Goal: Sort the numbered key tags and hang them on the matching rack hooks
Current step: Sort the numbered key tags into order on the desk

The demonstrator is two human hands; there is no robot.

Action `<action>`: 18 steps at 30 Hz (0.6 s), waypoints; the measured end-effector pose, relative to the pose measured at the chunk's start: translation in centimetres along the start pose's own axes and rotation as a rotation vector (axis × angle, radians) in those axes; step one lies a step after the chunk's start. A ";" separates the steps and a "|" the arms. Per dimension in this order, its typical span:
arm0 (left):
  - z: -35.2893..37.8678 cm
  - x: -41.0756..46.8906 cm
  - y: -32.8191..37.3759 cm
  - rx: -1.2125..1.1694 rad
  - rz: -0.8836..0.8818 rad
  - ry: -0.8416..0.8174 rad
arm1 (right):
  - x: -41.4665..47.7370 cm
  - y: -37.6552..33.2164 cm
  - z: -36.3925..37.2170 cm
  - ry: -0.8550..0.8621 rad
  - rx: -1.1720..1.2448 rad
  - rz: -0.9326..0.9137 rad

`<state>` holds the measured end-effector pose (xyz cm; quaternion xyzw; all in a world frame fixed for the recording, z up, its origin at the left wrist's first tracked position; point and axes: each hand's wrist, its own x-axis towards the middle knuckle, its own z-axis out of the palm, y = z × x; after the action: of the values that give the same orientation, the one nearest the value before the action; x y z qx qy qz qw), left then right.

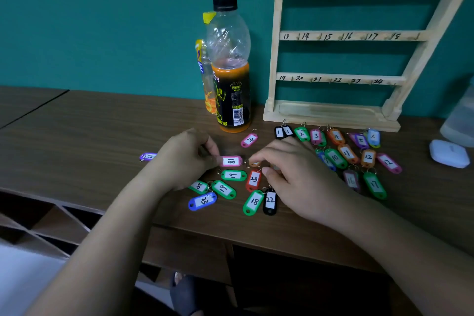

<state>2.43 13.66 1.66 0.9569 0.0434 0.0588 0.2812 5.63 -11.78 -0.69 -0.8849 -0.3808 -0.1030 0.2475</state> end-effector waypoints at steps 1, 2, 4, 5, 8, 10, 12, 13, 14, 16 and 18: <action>-0.1 -0.1 -0.1 -0.054 -0.012 0.001 | 0.0 0.0 0.0 0.013 0.011 0.007; -0.2 -0.3 -0.1 -0.117 -0.024 0.003 | 0.0 -0.1 -0.1 0.028 0.027 0.022; -0.3 -0.6 0.0 -0.239 -0.038 0.011 | 0.2 -0.3 -0.2 0.069 0.078 0.062; -0.3 -0.9 0.2 -0.289 -0.033 0.012 | 0.2 -0.5 -0.3 0.089 0.116 0.087; 0.1 -1.7 1.4 -0.378 0.004 -0.008 | 0.4 -0.9 -0.7 0.093 0.300 0.177; 0.3 -2.2 2.2 -0.385 0.023 -0.021 | 0.6 -0.8 -0.9 0.089 0.395 0.221; 0.4 -2.5 3.1 -0.390 0.032 -0.051 | 0.7 -0.7 -1.2 0.108 0.461 0.250; 0.6 -2.6 3.4 -0.401 0.038 -0.071 | 0.7 -0.6 -1.3 0.122 0.502 0.266; 0.7 -2.6 3.7 -0.411 0.047 -0.089 | 0.6 -0.6 -1.5 0.132 0.548 0.285; 1.0 -2.8 4.2 -0.404 0.076 -0.109 | 0.4 -0.7 -1.9 0.134 0.624 0.310; 1.2 -2.9 4.4 -0.366 0.116 -0.120 | 0.2 -0.8 -2.2 0.135 0.651 0.306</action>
<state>-0.06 8.97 2.77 0.8925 -0.0400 0.0245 0.4487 5.25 -12.33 1.54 -0.7976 -0.2398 0.0036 0.5535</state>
